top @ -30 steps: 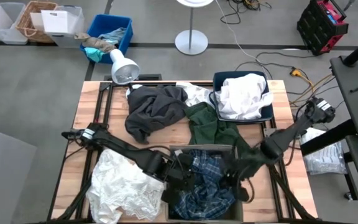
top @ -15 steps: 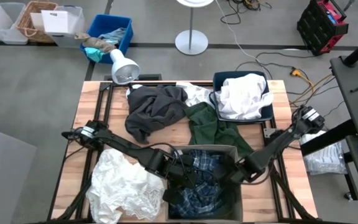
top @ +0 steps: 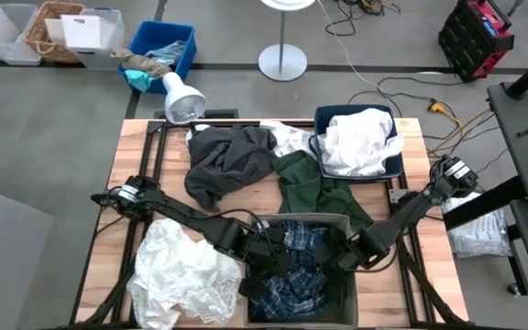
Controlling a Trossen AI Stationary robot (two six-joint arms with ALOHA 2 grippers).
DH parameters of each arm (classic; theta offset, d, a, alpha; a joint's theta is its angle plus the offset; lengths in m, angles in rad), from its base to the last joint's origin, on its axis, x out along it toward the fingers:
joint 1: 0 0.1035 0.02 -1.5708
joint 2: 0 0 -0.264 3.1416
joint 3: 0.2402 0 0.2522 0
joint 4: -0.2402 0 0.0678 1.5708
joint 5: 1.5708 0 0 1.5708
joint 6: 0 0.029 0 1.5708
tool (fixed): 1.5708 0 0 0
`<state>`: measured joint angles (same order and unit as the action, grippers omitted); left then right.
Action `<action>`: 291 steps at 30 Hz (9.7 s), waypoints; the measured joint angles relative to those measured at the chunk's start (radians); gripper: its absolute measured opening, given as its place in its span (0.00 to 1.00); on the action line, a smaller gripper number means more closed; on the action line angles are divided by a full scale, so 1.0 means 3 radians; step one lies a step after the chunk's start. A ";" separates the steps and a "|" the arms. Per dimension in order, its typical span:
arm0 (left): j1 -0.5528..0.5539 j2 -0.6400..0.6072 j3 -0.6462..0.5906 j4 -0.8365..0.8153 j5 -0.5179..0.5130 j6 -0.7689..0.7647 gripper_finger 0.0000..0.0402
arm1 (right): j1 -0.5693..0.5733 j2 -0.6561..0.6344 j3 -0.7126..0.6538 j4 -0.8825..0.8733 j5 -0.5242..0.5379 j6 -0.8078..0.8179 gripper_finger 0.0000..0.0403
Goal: Sort clothes
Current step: Put the blue checkered polo shirt into the brown laundry organizer, then put the dark green shirt into the brown laundry organizers
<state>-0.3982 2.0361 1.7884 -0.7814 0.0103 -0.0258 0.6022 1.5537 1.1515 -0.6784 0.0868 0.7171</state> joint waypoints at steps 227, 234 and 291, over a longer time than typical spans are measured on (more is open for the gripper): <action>0.2653 -0.0405 0.1799 -0.0490 0.1913 0.0978 0.01 | -0.3048 -0.0296 0.2997 -0.0748 -0.0984 -0.2624 0.24; 0.2636 -0.0756 0.1809 -0.0488 0.1912 0.0859 0.00 | -0.3048 -0.0454 0.3193 -0.1243 -0.0780 -0.2304 0.42; 0.0341 -0.0542 0.1804 0.2988 -0.0467 -0.1876 0.00 | -0.3253 -0.1207 0.3129 -0.2264 0.0500 -0.2396 0.07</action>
<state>-0.2959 1.8736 2.3295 0.1151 -0.1299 -0.5887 -0.3739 1.1917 2.0901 -1.3574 0.2367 -0.0016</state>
